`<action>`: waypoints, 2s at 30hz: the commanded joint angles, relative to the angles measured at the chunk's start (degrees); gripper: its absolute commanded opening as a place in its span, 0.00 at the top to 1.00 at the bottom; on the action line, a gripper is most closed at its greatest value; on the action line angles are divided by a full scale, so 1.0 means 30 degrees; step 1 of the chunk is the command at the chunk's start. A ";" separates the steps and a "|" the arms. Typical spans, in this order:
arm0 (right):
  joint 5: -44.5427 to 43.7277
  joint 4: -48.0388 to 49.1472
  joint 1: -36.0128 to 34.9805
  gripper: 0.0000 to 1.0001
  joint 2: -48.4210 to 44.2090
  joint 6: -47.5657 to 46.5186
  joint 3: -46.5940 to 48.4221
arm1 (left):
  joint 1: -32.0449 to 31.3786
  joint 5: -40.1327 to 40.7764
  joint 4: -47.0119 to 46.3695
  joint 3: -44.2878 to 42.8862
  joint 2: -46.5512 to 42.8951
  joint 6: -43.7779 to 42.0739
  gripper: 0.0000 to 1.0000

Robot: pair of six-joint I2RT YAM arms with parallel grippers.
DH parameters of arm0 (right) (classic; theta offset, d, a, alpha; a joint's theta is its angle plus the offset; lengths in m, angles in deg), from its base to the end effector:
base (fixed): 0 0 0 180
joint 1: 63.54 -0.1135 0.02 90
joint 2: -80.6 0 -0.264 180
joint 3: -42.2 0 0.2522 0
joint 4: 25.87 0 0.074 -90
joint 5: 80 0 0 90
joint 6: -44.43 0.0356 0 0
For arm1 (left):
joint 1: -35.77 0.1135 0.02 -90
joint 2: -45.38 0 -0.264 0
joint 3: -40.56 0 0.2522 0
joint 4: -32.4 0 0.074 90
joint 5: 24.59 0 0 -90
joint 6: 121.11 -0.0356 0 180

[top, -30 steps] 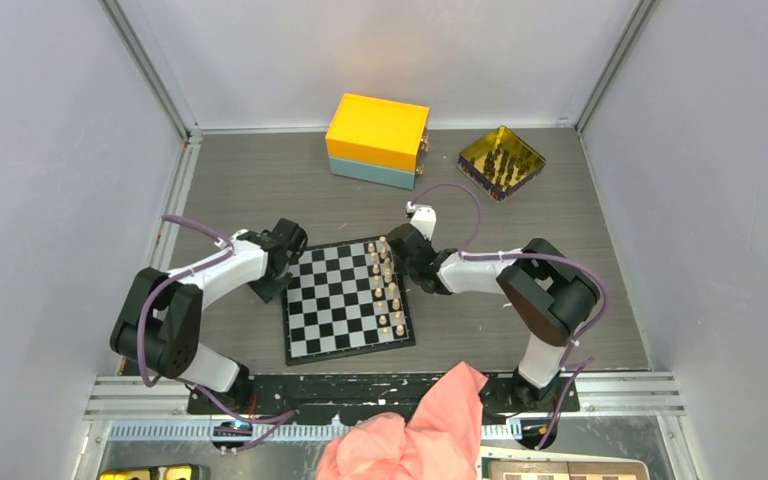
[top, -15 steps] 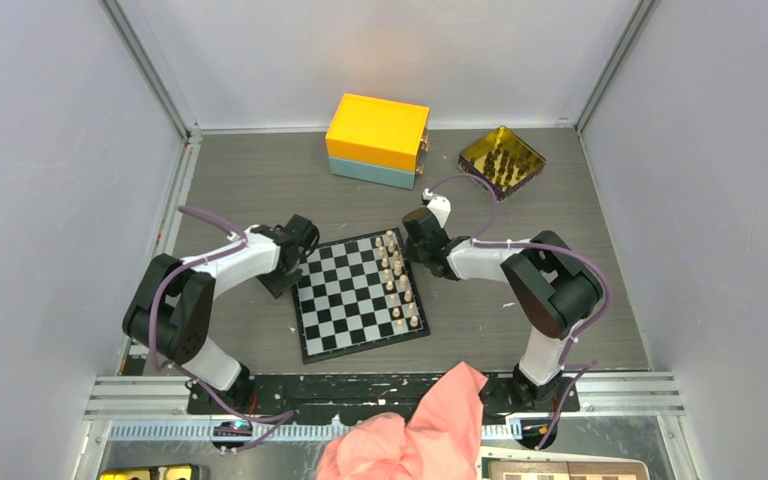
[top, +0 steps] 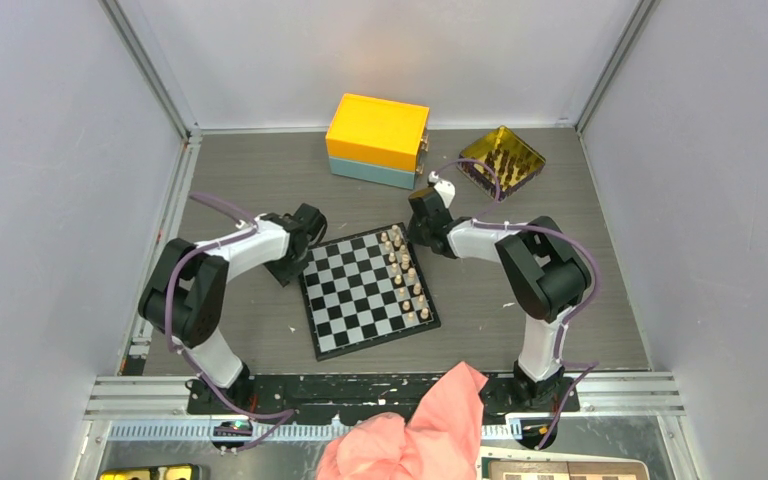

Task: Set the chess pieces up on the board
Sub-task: Move the chessboard to the center of the board.

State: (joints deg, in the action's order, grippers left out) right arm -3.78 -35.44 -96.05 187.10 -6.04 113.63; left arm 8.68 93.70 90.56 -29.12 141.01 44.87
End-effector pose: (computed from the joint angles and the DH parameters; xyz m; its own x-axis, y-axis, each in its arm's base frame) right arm 0.3239 0.1964 0.1454 -0.6983 0.2880 -0.6553 0.0848 0.9423 0.3238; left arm 0.2601 -0.1141 0.1611 -0.5616 -0.6724 -0.4822 -0.7726 0.6348 0.0146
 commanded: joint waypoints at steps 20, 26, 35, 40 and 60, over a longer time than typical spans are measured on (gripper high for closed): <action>-0.2622 -0.6554 0.2479 0.58 -0.8497 -0.1206 0.0292 | 0.1238 -0.0433 -0.1630 0.1356 -0.6139 -0.3147 0.13; -0.3768 -0.8925 0.0274 0.48 -1.3222 -0.0407 -0.2767 | 0.1238 -0.1493 -0.2501 0.3159 -0.9195 -0.4331 0.05; -0.9478 -1.2929 -0.9402 0.46 -1.6097 0.3699 -0.5462 | 0.1014 -0.3275 -0.3625 0.4312 -1.0421 -0.6570 0.01; -1.1837 -1.4384 -1.4295 0.46 -1.4448 0.6528 -0.5206 | 0.0970 -0.3337 -0.3709 0.4567 -1.0765 -0.7210 0.00; -1.2246 -1.1982 -1.7759 0.66 -0.6360 0.9469 -0.4245 | 0.0947 -0.3572 -0.4682 0.5484 -1.0638 -0.7195 0.01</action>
State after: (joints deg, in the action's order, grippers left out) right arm -38.38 -74.20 -150.24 167.65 18.66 102.64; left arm 11.78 83.12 79.57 -12.90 109.58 23.87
